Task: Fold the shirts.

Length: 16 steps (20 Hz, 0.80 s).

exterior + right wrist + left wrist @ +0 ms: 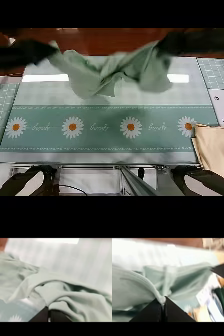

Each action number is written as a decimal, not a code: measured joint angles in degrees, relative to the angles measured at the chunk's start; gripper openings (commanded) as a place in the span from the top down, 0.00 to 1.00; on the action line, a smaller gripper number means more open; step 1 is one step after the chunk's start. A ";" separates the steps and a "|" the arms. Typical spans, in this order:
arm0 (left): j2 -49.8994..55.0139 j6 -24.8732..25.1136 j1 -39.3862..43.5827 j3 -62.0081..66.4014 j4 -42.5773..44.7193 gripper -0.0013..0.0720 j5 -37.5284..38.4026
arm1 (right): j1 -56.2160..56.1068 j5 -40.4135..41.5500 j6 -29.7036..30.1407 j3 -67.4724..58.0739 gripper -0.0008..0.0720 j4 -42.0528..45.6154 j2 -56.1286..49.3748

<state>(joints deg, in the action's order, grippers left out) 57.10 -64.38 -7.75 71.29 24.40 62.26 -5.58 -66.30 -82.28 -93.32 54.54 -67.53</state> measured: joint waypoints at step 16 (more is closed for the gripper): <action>-27.21 -10.73 -13.38 18.97 29.53 0.96 0.37 | 1.20 -29.11 -8.61 -11.37 0.96 26.47 34.21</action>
<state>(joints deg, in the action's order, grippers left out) 29.89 -75.11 -21.12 90.26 53.93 62.63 -4.38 -95.42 -90.89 -104.68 81.01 -33.32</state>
